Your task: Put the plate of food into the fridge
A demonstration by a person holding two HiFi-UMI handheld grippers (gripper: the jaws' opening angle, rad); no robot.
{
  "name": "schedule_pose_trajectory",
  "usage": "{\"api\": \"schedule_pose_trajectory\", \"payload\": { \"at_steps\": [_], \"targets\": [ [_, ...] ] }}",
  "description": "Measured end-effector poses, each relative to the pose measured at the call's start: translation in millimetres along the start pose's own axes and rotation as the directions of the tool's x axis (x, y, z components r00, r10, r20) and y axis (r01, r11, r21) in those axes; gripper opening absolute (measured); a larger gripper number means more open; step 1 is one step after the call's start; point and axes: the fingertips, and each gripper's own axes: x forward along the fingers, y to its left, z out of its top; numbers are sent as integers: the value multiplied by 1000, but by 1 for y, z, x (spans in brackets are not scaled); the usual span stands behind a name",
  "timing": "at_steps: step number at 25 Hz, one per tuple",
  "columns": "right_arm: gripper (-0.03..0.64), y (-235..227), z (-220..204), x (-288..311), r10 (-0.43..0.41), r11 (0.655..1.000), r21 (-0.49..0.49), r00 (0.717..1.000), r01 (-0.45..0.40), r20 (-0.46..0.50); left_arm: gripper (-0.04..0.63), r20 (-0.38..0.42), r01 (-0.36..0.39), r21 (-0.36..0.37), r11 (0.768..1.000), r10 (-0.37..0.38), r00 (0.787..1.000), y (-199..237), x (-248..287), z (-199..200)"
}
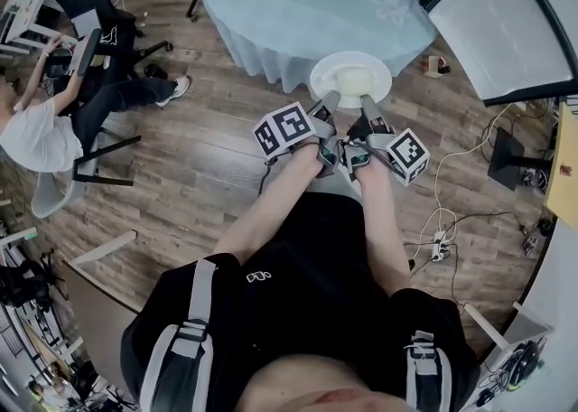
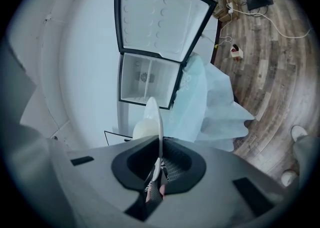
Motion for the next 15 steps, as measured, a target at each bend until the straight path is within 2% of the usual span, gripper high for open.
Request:
{"api": "schedule_pose_trajectory", "payload": {
  "at_steps": [9, 12, 15],
  "targets": [
    [26, 10, 52, 21, 28, 997, -67, 996, -34, -88, 28, 92, 24, -23, 999, -22, 995, -25, 43, 1],
    [26, 0, 55, 21, 10, 998, -66, 995, -16, -102, 26, 91, 12, -74, 997, -6, 996, -17, 51, -4],
    [26, -5, 66, 22, 3, 998, -58, 996, -8, -89, 26, 75, 8, -76, 997, -2, 997, -17, 61, -7]
  ]
}}
